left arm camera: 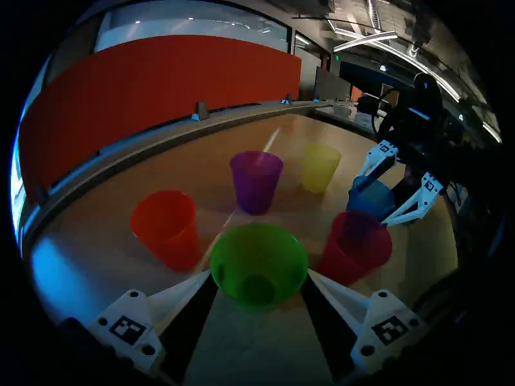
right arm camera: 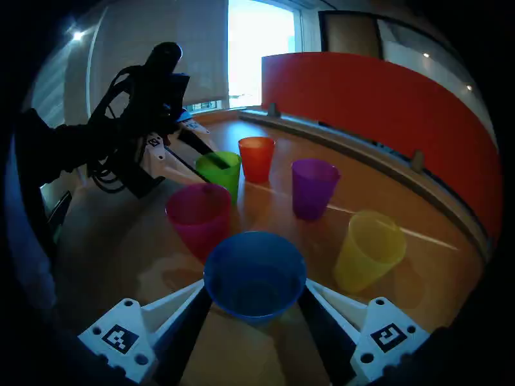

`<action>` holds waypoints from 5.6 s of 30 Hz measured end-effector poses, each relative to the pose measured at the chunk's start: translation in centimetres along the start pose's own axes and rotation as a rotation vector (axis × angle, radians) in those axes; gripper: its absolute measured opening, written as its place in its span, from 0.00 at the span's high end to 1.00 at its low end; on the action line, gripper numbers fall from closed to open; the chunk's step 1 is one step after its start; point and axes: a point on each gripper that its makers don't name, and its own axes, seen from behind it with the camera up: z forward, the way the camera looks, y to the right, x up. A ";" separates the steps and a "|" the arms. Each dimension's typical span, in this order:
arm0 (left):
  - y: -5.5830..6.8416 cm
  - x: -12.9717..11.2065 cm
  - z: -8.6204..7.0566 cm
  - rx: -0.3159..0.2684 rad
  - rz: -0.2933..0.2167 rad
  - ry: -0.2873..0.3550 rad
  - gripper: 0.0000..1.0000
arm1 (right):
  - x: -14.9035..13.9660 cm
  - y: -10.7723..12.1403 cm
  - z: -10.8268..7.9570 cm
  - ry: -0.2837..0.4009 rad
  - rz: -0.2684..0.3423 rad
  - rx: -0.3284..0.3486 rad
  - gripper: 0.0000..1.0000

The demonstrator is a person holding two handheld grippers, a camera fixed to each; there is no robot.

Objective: Pour water

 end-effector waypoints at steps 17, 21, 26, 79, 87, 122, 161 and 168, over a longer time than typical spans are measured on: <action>0.4 0.9 -1.4 -0.001 -0.003 0.031 0.16 | 1.1 -0.1 -1.1 0.028 0.013 -0.006 0.12; 0.7 1.4 -2.3 0.008 0.002 0.044 0.15 | 1.9 -0.2 -2.0 0.049 0.013 -0.015 0.12; 1.4 2.3 -3.8 0.021 0.015 0.060 0.15 | 3.4 -0.6 -3.6 0.075 0.008 -0.026 0.12; 11.1 10.8 -21.0 0.093 0.031 0.478 0.15 | 14.7 -10.5 -15.3 0.454 -0.034 -0.076 0.11; 11.4 11.2 -21.2 0.085 0.022 0.498 0.15 | 15.3 -10.8 -15.4 0.484 -0.022 -0.068 0.11; 13.2 8.8 -18.6 0.024 0.015 0.468 0.15 | 21.8 -8.8 -15.5 0.495 -0.199 -0.075 0.11; 12.4 11.1 -16.3 -0.006 0.034 0.488 0.15 | 29.4 -7.9 -11.4 0.447 -0.715 -0.143 0.11; 12.4 11.8 -16.0 -0.014 0.040 0.492 0.15 | 30.3 -7.7 -10.7 0.432 -0.788 -0.163 0.11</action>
